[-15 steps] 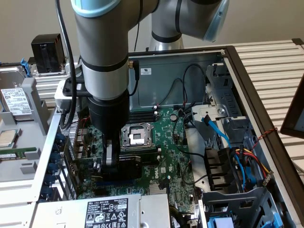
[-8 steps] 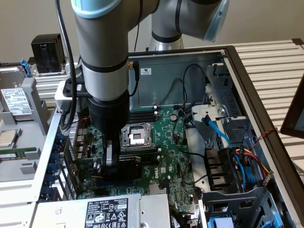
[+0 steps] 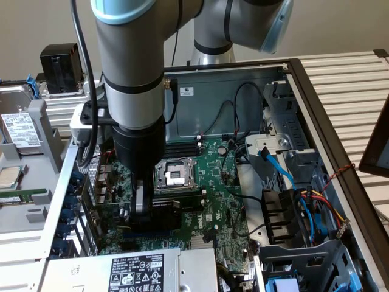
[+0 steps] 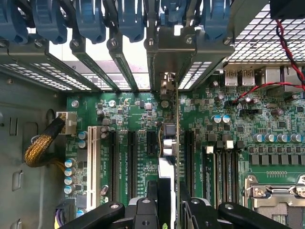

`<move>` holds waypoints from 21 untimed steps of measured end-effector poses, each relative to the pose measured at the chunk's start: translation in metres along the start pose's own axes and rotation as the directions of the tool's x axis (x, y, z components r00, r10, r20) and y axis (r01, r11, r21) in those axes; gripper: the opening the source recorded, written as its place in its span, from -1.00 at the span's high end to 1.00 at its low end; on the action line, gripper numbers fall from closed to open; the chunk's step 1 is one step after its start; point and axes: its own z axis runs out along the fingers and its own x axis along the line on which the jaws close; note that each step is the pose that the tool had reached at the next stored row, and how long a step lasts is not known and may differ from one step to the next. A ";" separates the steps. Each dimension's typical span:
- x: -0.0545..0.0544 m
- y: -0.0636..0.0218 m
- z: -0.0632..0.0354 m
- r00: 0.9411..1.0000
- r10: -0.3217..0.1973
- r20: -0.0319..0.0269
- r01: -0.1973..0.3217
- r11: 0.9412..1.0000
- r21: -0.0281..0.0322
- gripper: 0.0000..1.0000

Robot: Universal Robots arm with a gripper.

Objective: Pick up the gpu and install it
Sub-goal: 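Insert the gpu into the slot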

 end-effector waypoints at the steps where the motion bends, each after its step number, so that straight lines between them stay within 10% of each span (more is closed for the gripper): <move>1: 0.000 0.0001 0.0000 1.000 0.000 0.000 0.000 1.000 0.000 0.46; 21: 0.000 0.0029 0.0006 1.000 -0.001 0.000 0.001 1.000 0.000 0.46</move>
